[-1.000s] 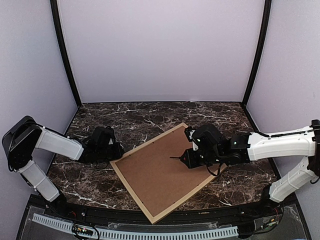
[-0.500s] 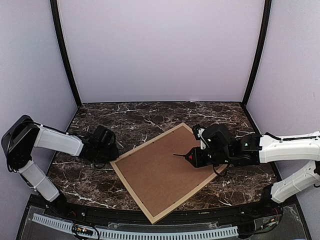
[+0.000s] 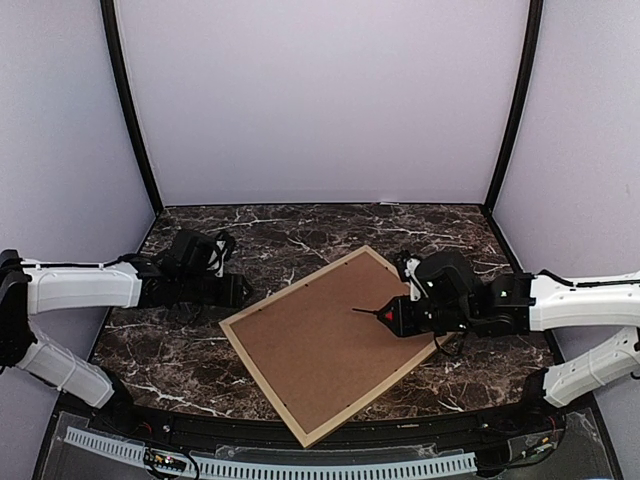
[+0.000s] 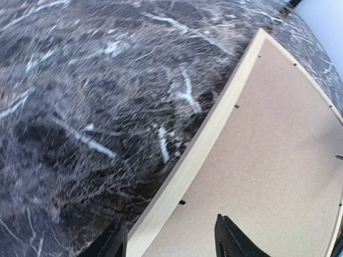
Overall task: Take the photo out of the frame
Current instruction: Rotate the photo frame at the center of the board.
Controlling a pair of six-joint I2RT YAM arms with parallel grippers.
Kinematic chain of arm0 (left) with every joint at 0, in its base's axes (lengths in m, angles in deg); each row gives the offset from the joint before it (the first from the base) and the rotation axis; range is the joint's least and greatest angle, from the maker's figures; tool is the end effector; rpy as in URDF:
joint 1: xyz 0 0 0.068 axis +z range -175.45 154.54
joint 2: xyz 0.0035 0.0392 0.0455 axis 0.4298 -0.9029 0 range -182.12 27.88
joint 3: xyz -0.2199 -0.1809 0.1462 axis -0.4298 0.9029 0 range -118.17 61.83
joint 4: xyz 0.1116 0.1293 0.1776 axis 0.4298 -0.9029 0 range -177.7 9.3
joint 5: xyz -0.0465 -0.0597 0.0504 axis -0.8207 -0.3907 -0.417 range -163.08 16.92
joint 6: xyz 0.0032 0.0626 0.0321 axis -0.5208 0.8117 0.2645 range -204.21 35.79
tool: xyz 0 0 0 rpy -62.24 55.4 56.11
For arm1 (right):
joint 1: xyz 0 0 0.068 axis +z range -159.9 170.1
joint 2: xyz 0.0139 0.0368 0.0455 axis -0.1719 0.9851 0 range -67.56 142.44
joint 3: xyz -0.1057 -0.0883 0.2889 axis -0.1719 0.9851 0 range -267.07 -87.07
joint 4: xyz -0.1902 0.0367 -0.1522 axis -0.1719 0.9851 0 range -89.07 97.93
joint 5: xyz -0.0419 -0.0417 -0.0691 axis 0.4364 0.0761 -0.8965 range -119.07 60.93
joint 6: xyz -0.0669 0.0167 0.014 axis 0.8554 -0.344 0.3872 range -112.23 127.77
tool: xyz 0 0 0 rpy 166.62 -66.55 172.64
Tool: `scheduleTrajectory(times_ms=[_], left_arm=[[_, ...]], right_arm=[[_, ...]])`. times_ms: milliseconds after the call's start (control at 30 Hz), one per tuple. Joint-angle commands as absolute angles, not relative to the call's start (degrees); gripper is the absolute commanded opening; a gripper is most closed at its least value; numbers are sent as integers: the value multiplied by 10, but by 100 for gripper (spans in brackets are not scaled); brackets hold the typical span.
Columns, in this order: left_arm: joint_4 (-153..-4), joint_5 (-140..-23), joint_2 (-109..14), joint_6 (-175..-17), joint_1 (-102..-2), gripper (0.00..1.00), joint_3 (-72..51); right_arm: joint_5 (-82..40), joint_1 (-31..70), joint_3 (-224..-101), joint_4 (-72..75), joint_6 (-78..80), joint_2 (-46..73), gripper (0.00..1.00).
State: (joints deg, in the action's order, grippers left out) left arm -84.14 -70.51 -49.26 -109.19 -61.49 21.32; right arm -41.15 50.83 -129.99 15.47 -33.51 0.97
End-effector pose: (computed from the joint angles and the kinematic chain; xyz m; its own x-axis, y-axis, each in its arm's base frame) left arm 0.2203 -0.1572 0.2452 -0.7083 -0.0063 -0.7058 0.2878 0.9105 -0.2969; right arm 0.1266 0.2013 0.2755 -0.7481 -0.0154 -0.6634 -0.3742 0.8354 0.4027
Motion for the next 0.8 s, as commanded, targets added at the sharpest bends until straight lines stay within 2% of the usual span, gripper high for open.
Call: scheduleTrajectory(times_ms=[0,167,433,600,767], left_arm=[[-854,-788,-525,-958,-616,60,146],[-856,-833,-626,-889,-616,63,75],[-853,-865,-765,-856,-616,59,-39],[-867,-865,-827,-851,-615,53,-84],[-874,-855,-861,-851,-615,43,-105]], right_arm=[[-419,507,-1287,130,-345,-10,0],[-421,507,-1276,140,-350,-34,0],[-421,507,-1255,139,-359,-57,0],[-421,507,-1250,139,-359,-59,0],[-422,507,-1252,137,-358,-54,0]])
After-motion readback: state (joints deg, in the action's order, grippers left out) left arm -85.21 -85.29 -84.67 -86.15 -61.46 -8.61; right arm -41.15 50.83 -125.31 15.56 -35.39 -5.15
